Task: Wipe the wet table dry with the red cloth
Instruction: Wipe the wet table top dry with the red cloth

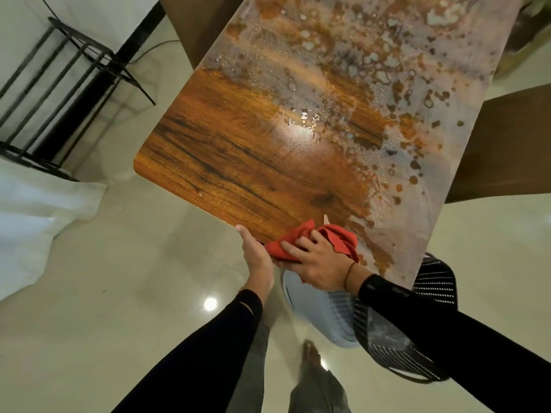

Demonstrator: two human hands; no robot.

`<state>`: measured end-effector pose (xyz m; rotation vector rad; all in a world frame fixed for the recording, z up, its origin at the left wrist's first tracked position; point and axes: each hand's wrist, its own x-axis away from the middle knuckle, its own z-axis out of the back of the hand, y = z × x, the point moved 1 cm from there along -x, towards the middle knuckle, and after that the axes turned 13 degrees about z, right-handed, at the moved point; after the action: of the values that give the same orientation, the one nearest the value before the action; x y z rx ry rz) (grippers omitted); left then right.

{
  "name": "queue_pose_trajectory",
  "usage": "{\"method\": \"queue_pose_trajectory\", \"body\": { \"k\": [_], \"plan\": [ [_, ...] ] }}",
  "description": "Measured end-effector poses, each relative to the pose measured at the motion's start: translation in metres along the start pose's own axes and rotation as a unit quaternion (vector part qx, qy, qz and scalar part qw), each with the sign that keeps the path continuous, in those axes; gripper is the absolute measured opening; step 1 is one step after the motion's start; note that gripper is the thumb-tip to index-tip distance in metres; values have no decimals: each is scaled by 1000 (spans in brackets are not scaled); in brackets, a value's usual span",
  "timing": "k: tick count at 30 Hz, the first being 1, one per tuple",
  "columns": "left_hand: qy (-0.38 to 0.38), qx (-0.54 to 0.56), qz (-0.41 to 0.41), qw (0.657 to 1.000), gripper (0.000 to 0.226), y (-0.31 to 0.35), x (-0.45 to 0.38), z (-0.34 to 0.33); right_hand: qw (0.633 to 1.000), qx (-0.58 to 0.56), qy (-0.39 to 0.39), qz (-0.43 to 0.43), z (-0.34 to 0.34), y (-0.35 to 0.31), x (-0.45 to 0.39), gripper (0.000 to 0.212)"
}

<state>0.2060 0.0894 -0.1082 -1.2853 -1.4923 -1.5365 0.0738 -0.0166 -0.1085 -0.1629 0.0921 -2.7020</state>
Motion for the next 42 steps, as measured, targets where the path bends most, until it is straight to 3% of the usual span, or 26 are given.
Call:
{"method": "queue_pose_trajectory", "body": {
  "k": [2, 4, 7, 11, 13, 15, 17, 19, 22, 25, 27, 29, 31, 33, 36, 40, 42],
  "plan": [
    [11, 4, 5, 1000, 83, -5, 5, -3, 999, 13, -24, 21, -1, 16, 20, 88],
    [5, 3, 6, 1000, 84, -13, 9, -6, 1000, 4, -11, -18, 0, 42, 34, 81],
    [-3, 8, 5, 1000, 84, -33, 18, -13, 986, 2, 19, -168, 7, 85, 53, 64],
    [11, 19, 11, 1000, 85, -57, 26, -26, 908, 5, 46, -416, 20, 111, 44, 57],
    [12, 33, 11, 999, 85, -68, 32, -34, 886, -23, 67, -459, 22, 94, 30, 57],
    [11, 53, 4, 999, 87, -77, 40, -41, 928, -40, 73, -363, 18, 58, 30, 64],
    [6, 68, -8, 998, 90, -84, 46, -48, 983, -22, 33, -181, 15, 20, 49, 85],
    [8, 81, -10, 997, 92, -90, 50, -54, 999, 2, -3, -51, 8, 5, 76, 93],
    [12, 92, -18, 996, 94, -105, 55, -62, 999, 17, -17, 42, 3, 20, 105, 87],
    [31, 111, -24, 993, 96, -123, 61, -71, 999, 32, -16, -1, 6, 59, 124, 74],
    [44, 120, -19, 992, 97, -136, 65, -78, 990, 18, -1, -138, 12, 82, 132, 67],
    [51, 127, -11, 991, 97, -148, 68, -85, 959, 9, -6, -284, 18, 88, 130, 66],
    [49, 133, -9, 990, 97, -157, 68, -88, 937, -14, 5, -348, 19, 69, 119, 67],
    [37, 139, -11, 990, 97, -161, 69, -89, 960, -24, 19, -279, 13, 30, 114, 71],
    [24, 128, -14, 991, 99, -161, 69, -85, 998, 1, -3, -69, 2, -17, 136, 86],
    [18, 118, -13, 993, 100, -160, 64, -77, 995, 30, -19, 88, -4, 0, 162, 92],
    [13, 113, -9, 994, 101, -160, 62, -75, 990, 40, -46, 124, -4, 21, 168, 93]
  ]
}}
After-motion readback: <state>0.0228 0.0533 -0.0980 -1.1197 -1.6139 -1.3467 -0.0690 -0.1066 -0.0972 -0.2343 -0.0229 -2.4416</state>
